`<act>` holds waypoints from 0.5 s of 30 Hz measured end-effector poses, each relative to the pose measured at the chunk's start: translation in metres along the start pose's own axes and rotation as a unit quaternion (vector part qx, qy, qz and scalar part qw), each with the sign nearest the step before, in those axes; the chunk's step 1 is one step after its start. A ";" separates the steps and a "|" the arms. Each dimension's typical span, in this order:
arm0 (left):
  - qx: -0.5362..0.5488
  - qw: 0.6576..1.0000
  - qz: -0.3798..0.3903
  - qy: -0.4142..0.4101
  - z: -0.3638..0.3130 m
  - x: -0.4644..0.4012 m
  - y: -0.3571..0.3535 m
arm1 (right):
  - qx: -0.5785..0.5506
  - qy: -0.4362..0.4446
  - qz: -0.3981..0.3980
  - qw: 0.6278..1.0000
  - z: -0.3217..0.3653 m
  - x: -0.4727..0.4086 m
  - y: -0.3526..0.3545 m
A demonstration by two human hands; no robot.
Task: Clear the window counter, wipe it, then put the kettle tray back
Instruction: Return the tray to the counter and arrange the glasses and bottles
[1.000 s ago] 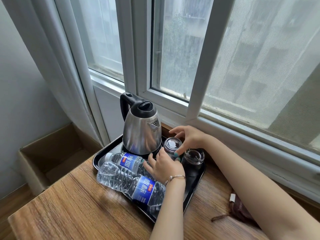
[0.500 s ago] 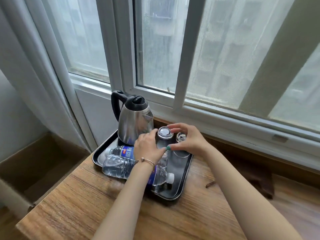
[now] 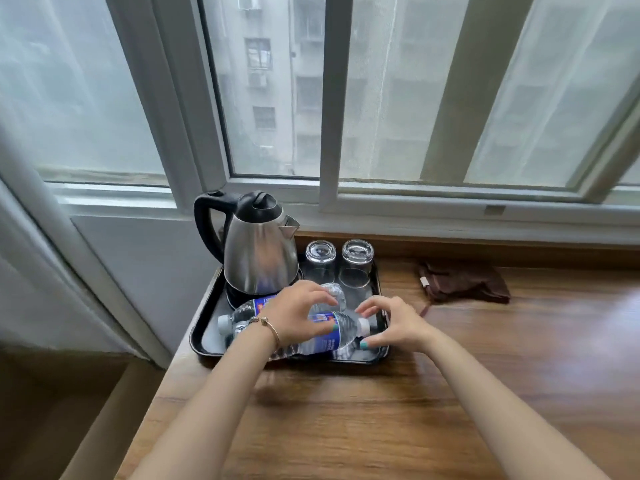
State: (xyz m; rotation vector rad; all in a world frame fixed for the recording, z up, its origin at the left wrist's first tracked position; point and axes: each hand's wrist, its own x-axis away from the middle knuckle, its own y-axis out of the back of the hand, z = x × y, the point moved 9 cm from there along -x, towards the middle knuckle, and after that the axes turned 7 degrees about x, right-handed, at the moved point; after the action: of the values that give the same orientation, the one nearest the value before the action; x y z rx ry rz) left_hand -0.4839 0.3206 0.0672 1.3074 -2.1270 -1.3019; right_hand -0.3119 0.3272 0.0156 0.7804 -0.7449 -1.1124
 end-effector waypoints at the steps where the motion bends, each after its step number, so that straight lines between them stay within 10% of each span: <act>1: -0.011 1.000 0.019 -0.007 -0.002 0.003 -0.003 | 0.015 -0.013 -0.008 1.000 -0.005 0.002 -0.002; 15: -0.160 0.986 0.052 0.000 -0.005 0.013 -0.017 | -0.046 -0.043 -0.011 0.998 -0.005 0.003 -0.010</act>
State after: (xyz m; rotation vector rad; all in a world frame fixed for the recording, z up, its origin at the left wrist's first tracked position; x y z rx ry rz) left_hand -0.4787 0.3045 0.0533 1.0497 -1.8598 -1.5200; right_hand -0.3116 0.3226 0.0051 0.6675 -0.7534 -1.1981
